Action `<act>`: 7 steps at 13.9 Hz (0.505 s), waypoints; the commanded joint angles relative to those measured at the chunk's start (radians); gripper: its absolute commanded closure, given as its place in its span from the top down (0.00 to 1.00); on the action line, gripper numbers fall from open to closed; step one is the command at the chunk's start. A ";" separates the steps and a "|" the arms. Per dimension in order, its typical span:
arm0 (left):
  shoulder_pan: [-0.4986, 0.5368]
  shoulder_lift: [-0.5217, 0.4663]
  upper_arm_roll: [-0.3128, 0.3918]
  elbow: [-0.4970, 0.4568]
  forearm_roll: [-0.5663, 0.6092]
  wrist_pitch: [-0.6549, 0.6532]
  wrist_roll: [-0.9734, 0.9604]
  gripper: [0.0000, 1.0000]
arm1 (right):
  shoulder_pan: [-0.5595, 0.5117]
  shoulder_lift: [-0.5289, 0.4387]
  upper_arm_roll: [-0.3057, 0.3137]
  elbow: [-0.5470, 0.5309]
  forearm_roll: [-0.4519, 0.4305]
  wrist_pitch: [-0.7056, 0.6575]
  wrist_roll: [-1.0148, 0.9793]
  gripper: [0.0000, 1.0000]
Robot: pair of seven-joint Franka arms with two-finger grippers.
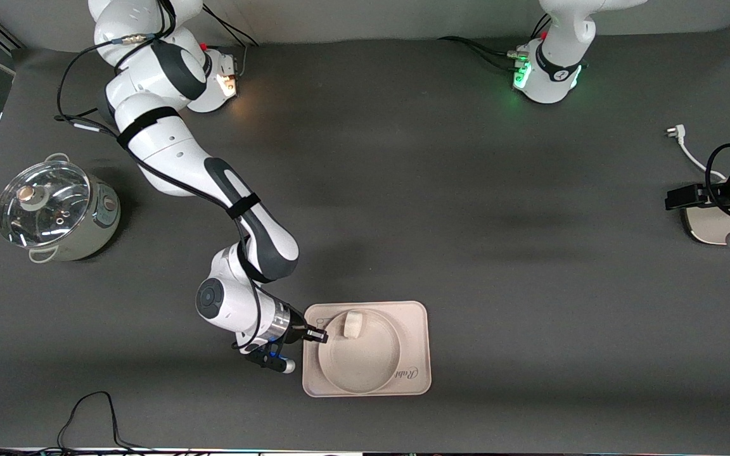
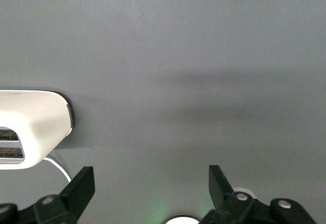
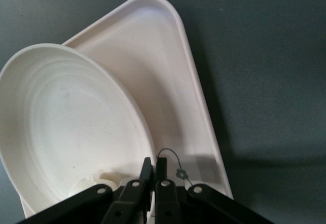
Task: Place bun in plate and plate on tray
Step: 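Open the right gripper and draw it back from the tray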
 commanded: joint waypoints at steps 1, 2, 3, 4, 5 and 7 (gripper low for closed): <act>-0.013 -0.005 0.007 -0.008 0.000 0.003 0.013 1.00 | 0.007 -0.002 0.005 0.032 -0.145 -0.060 0.023 0.89; -0.013 -0.003 0.007 -0.008 0.000 0.003 0.013 1.00 | 0.007 -0.016 0.008 0.032 -0.258 -0.096 0.023 1.00; -0.013 -0.005 0.007 -0.008 0.000 0.001 0.013 1.00 | 0.006 -0.036 0.014 0.032 -0.347 -0.133 0.032 1.00; -0.013 -0.005 0.007 -0.008 0.000 0.001 0.013 1.00 | 0.006 -0.068 0.014 0.027 -0.394 -0.170 0.034 1.00; -0.013 -0.005 0.007 -0.008 0.000 0.000 0.013 1.00 | 0.006 -0.109 0.014 0.023 -0.405 -0.204 0.025 1.00; -0.011 -0.008 0.007 -0.006 0.000 -0.002 0.014 1.00 | 0.003 -0.191 0.015 0.024 -0.402 -0.306 0.020 1.00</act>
